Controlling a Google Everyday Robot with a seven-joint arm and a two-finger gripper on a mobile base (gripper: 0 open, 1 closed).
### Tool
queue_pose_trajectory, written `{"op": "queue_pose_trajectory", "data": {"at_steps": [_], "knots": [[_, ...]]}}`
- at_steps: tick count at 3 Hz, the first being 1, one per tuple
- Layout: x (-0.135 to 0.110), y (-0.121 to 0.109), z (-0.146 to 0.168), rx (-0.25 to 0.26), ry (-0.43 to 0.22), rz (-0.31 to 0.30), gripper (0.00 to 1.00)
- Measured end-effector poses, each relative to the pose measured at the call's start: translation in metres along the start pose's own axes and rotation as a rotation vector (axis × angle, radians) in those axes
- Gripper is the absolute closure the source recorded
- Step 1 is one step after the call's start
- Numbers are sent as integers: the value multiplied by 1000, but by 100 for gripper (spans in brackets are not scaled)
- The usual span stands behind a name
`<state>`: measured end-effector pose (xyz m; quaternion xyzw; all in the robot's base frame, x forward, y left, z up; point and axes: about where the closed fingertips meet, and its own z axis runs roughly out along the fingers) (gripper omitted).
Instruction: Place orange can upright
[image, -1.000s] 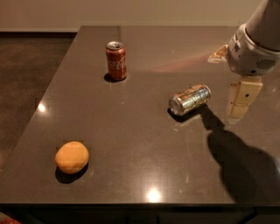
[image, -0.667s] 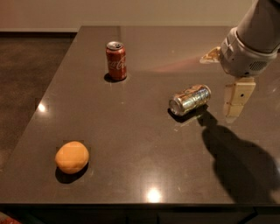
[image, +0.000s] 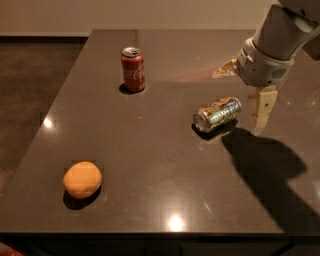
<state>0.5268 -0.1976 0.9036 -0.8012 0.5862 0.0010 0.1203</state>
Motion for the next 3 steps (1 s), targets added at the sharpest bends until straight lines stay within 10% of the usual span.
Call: {"op": "queue_pose_trajectory", "data": {"at_steps": [3], "knots": [[-7, -11, 40, -127, 8, -151, 0]]}}
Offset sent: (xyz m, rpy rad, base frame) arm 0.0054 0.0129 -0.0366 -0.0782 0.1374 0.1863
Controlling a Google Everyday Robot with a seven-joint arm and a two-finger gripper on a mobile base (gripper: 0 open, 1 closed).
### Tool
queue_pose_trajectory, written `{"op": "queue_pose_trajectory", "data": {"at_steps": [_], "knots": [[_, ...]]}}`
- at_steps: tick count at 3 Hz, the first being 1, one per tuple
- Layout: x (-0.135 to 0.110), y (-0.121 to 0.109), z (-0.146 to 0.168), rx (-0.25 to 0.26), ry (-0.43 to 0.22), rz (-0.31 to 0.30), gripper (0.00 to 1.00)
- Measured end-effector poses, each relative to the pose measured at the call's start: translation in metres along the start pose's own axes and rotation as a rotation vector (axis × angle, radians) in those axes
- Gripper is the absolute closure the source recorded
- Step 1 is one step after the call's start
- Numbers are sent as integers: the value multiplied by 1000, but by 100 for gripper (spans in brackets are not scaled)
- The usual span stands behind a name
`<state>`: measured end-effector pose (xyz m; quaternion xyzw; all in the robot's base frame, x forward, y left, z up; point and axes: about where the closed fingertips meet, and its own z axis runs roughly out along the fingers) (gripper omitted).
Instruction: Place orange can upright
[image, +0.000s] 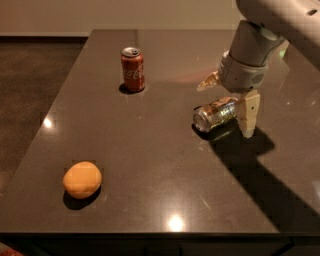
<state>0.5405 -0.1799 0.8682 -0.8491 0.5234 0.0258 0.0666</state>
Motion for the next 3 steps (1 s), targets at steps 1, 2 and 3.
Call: {"op": "queue_pose_trajectory", "data": {"at_steps": [1, 2, 3], "knots": [[-1, -4, 8, -36, 18, -35, 18], [0, -6, 11, -53, 33, -57, 40], [2, -9, 8, -43, 67, -90, 64]]}}
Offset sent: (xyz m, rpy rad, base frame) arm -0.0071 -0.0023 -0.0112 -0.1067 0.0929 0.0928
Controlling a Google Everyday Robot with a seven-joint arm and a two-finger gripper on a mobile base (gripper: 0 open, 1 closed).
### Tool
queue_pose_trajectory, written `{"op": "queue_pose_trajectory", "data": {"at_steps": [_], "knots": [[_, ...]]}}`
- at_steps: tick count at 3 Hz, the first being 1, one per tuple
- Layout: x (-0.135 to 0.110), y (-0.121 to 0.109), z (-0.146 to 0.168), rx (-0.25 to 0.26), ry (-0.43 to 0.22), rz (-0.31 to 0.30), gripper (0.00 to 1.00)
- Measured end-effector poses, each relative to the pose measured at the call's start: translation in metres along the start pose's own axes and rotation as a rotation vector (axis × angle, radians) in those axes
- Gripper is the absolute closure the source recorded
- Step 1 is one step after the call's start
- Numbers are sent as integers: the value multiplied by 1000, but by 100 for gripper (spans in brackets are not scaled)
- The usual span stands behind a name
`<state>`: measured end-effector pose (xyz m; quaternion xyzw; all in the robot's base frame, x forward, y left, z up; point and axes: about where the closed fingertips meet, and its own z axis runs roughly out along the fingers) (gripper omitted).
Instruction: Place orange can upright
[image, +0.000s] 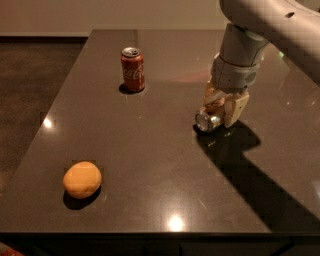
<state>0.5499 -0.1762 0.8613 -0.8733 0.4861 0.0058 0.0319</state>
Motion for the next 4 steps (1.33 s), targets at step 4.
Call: {"op": "queue_pose_trajectory", "data": {"at_steps": [4], "knots": [[14, -21, -76, 293, 178, -175, 100]]}}
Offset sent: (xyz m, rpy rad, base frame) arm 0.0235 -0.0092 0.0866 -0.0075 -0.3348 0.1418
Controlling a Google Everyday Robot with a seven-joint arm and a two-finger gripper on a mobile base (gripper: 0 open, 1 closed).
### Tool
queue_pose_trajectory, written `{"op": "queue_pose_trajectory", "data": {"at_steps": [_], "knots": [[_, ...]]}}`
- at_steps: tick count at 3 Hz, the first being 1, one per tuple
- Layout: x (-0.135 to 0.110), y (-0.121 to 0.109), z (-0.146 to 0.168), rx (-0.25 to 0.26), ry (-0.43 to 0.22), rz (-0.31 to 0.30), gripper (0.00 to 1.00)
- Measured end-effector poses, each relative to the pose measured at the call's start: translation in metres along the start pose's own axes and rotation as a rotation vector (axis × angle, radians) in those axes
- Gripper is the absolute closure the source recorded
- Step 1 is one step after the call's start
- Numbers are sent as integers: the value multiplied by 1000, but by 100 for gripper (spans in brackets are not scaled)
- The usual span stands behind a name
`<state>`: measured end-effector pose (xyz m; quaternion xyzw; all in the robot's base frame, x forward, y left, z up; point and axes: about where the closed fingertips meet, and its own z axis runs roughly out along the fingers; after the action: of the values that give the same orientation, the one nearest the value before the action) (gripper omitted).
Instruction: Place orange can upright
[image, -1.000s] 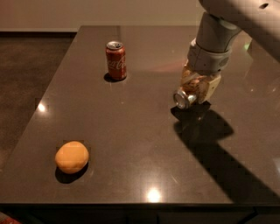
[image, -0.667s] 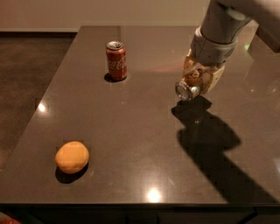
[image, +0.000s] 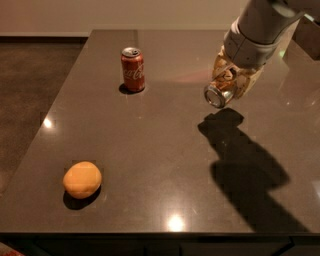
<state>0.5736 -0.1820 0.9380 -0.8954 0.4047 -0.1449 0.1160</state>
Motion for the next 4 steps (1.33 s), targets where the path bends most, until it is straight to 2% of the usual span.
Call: {"op": "queue_pose_trajectory", "data": {"at_steps": [1, 2, 3, 4], "knots": [[2, -1, 0, 34, -20, 27, 100], [5, 0, 2, 155, -73, 64, 100], [18, 0, -1, 300, -56, 85, 100], [27, -2, -5, 432, -12, 93, 100]]}}
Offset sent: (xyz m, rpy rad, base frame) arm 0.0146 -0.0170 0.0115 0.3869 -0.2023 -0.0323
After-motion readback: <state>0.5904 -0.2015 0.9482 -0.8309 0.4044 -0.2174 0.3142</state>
